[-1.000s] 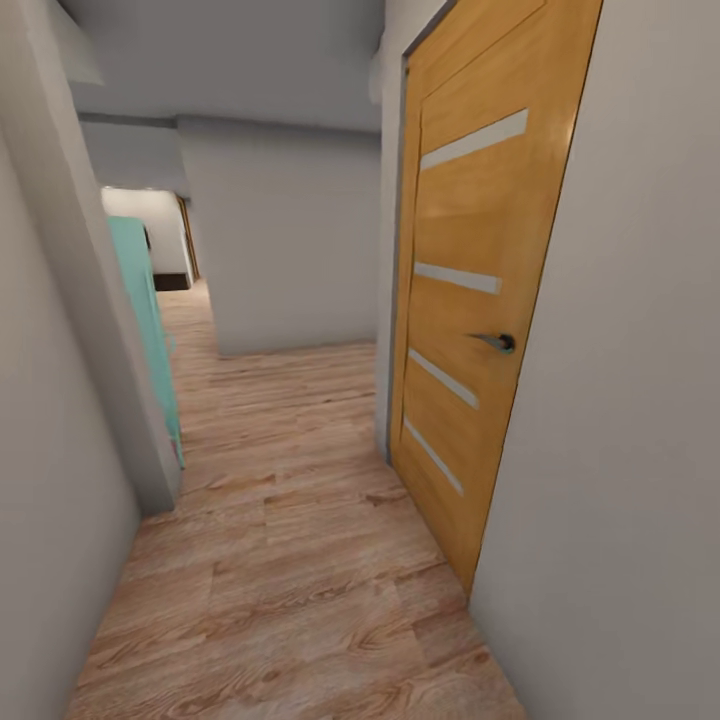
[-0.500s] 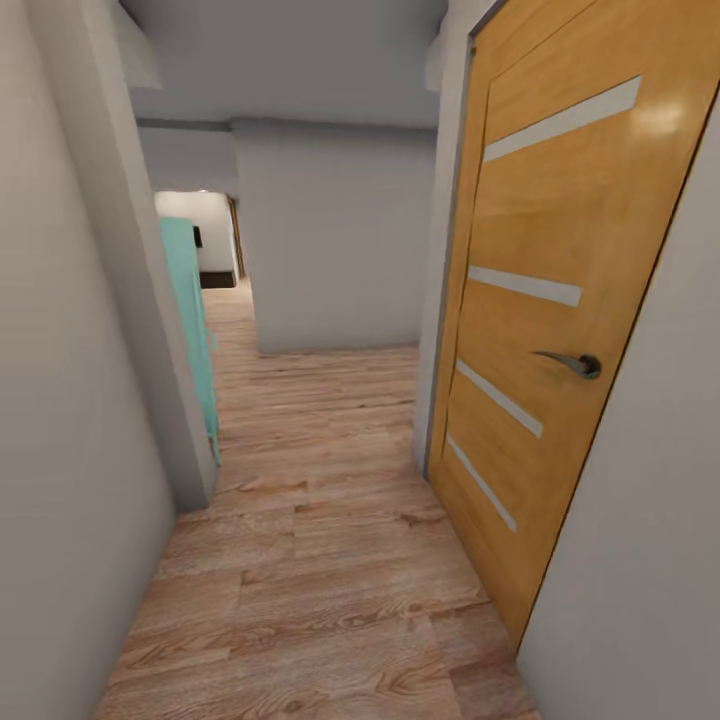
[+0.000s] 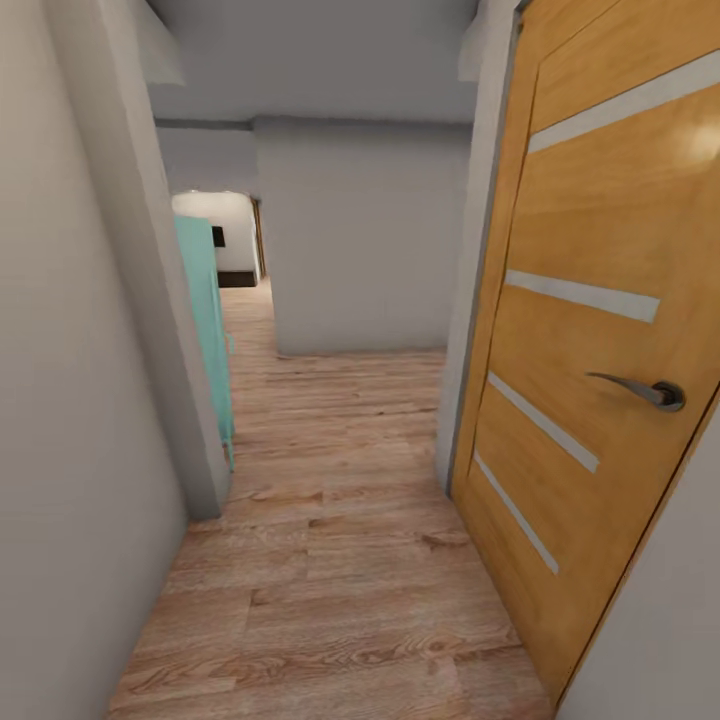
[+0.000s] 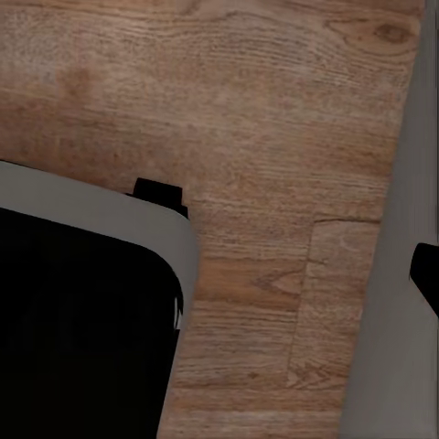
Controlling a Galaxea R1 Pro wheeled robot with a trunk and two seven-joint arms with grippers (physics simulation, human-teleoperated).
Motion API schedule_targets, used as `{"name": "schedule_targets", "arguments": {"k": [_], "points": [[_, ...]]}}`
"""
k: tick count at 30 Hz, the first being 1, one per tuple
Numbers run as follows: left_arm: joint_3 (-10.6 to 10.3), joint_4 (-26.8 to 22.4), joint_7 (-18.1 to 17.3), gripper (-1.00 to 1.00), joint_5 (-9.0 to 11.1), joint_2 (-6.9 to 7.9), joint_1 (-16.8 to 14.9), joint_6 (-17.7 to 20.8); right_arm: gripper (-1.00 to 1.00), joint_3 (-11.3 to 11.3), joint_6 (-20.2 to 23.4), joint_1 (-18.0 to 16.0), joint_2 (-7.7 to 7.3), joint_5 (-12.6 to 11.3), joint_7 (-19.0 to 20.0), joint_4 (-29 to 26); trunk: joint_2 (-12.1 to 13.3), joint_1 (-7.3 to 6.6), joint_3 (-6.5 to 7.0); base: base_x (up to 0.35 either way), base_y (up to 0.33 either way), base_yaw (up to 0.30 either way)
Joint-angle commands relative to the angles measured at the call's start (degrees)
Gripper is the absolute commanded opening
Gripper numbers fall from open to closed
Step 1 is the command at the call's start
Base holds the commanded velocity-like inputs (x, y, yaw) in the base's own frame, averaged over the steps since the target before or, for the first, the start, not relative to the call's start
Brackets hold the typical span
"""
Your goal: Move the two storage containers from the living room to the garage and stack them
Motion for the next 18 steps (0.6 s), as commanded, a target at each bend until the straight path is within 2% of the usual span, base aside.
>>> {"name": "schedule_targets", "arguments": {"k": [1, 18], "points": [[0.1, 0.0, 0.0, 1.0, 0.4, -0.01, 0.0, -0.1, 1.0, 0.5, -0.3, -0.1, 0.03, -0.5, 0.0, 0.2, 0.0, 0.03, -0.05, 0.317, 0.0, 0.003], [0.1, 0.1, 0.1, 1.0, 0.4, -0.01, 0.0, -0.1, 1.0, 0.6, -0.4, -0.1, -0.06, -0.4, 0.0, 0.2, 0.0, 0.03, -0.05, 0.322, 0.0, 0.0]]}}
